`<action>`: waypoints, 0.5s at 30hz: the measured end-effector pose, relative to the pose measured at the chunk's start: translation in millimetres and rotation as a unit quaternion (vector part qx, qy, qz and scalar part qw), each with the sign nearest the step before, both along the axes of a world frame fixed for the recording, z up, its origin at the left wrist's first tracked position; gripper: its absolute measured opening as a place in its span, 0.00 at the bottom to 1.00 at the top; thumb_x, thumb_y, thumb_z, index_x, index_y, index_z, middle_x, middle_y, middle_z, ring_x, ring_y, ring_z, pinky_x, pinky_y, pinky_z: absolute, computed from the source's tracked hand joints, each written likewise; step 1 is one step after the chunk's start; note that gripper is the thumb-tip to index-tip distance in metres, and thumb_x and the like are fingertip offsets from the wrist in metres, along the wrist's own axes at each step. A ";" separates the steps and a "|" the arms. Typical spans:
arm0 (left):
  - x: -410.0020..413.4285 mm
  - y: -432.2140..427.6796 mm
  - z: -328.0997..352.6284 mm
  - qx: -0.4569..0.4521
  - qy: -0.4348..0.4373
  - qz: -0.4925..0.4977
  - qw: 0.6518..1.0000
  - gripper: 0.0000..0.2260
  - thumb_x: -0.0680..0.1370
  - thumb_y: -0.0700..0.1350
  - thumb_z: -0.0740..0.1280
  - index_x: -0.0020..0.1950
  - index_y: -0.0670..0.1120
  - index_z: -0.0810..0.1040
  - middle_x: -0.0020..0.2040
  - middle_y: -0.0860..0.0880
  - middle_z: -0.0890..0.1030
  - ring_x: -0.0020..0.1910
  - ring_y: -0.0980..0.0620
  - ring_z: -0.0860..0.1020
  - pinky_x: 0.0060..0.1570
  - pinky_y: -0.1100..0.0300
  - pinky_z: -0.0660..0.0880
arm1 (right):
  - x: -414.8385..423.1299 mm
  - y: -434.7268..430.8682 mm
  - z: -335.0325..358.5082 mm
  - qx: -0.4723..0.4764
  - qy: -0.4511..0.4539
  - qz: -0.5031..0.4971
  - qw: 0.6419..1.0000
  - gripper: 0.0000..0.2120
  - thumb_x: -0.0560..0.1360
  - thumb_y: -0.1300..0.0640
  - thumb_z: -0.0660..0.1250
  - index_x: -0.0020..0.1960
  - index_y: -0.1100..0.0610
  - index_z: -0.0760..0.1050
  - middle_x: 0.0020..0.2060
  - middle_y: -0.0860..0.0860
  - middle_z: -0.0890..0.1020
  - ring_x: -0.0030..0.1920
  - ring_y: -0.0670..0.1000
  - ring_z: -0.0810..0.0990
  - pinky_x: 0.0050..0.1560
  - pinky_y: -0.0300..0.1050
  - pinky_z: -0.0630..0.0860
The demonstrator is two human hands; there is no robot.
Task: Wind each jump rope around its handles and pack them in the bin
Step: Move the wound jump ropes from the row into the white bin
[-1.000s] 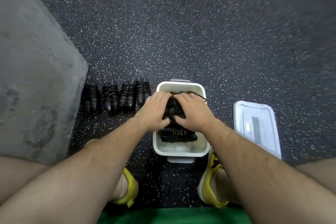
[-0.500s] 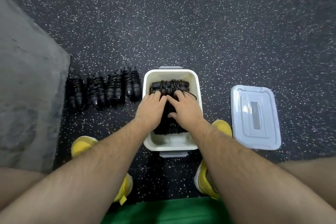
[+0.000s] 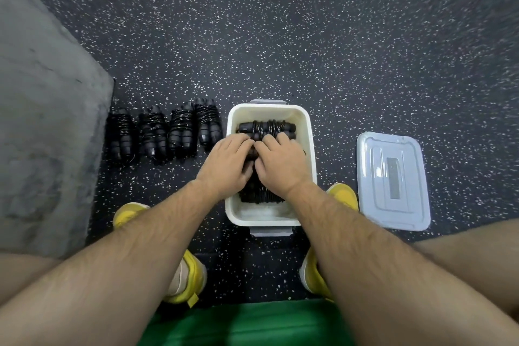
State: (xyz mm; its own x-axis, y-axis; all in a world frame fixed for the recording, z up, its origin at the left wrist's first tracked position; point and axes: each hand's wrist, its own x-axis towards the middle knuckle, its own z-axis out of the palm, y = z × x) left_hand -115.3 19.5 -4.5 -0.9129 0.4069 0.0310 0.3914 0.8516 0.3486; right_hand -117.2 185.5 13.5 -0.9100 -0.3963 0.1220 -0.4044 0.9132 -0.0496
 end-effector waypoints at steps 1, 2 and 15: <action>0.0 -4.8 2.1 0.022 0.011 0.024 0.999 0.19 0.79 0.47 0.65 0.69 0.43 0.73 0.66 0.47 0.74 0.68 0.47 0.69 0.70 0.54 0.62 | -4.6 -9.8 5.1 -0.005 0.005 0.000 1.000 0.11 0.72 0.52 0.68 0.52 0.54 0.79 0.45 0.51 0.80 0.44 0.57 0.76 0.39 0.50 0.70; -0.8 -10.2 5.2 0.036 0.020 0.050 0.998 0.17 0.79 0.47 0.64 0.67 0.44 0.73 0.65 0.48 0.74 0.66 0.48 0.69 0.68 0.55 0.63 | -9.8 -20.8 9.0 -0.014 0.002 0.002 1.000 0.10 0.72 0.52 0.68 0.52 0.54 0.79 0.45 0.51 0.80 0.44 0.56 0.76 0.40 0.50 0.70; -45.5 -80.9 -28.9 -0.019 -0.207 0.225 0.952 0.17 0.81 0.51 0.58 0.69 0.49 0.70 0.62 0.43 0.71 0.61 0.42 0.71 0.60 0.48 0.71 | -48.3 -124.5 -22.1 -0.014 -0.052 0.044 0.998 0.07 0.71 0.56 0.67 0.48 0.56 0.80 0.42 0.53 0.81 0.50 0.59 0.75 0.62 0.56 0.69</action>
State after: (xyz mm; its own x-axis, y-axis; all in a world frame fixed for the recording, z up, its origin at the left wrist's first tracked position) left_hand -160.8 -61.4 -33.4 -0.9258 -0.0351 -0.3763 -0.1806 0.9157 0.3590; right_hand -165.5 61.0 -8.6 -0.8804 -0.4725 0.0411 -0.4739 0.8724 -0.1202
